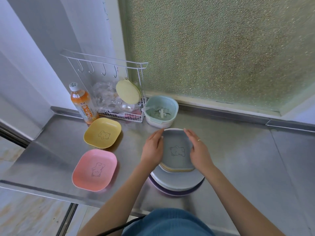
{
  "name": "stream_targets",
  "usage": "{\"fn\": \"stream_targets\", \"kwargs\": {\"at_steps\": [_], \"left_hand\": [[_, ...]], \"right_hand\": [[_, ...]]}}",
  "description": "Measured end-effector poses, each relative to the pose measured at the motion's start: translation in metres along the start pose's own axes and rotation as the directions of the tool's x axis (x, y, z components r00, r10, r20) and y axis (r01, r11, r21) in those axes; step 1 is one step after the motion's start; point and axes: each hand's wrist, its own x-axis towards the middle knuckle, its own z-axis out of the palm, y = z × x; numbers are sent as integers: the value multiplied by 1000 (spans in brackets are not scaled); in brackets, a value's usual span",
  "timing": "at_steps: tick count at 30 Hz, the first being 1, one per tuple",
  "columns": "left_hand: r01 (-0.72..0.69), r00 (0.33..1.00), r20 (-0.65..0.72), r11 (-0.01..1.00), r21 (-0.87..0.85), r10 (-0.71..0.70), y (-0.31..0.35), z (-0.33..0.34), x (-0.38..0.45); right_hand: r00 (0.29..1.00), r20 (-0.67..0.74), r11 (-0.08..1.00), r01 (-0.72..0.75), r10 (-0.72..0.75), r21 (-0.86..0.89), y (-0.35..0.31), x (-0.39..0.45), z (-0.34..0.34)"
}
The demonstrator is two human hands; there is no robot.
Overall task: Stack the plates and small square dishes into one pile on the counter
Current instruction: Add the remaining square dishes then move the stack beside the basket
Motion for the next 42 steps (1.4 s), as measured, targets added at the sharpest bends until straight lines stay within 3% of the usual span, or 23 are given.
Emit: {"fn": "stream_targets", "kwargs": {"at_steps": [3, 6, 9, 12, 14, 18, 22, 26, 28, 33, 37, 42], "left_hand": [[65, 966, -259, 988, 140, -27, -17, -18, -13], [328, 877, -443, 905, 272, -185, -52, -43, -32], [527, 834, -387, 775, 349, -393, -83, -59, -46], [526, 850, -300, 693, 493, -432, -100, -67, -53], [499, 865, -240, 705, 504, -441, -105, -68, -54], [388, 918, -168, 725, 569, -359, -109, -64, -50], [288, 956, -180, 871, 399, -234, -60, -53, -46], [-64, 997, -26, 936, 346, 78, -5, -45, -36], [-220, 975, 49, 902, 370, 218, 14, -38, -31], [-472, 879, 291, 768, 432, 377, 42, -14, -28], [-578, 801, 459, 699, 421, 385, 49, 6, -34], [-627, 740, 568, 674, 390, 361, 48, 22, -41]], "right_hand": [[1000, 20, 1000, -20, 21, -12, -1, 1, -1], [1000, -5, 999, -22, 22, -25, -1, 1, 2], [999, -39, 999, -9, 7, -52, 0, 0, 7], [999, -44, 998, -6, 3, -63, -1, 0, 6], [999, -44, 996, 4, -8, -86, -1, -1, 7], [999, -50, 994, 5, -10, -112, -3, -2, 7], [999, -35, 993, -5, 1, -119, -5, -3, 6], [999, -47, 992, 0, -6, -127, -3, 0, 6], [997, -69, 996, -43, 37, -79, -4, 1, 5], [981, -136, 948, -94, 140, 303, -25, -2, -12], [948, -202, 890, -140, 248, 433, -32, -2, -28], [953, -93, 871, -220, 287, 440, -17, -8, -28]]}}
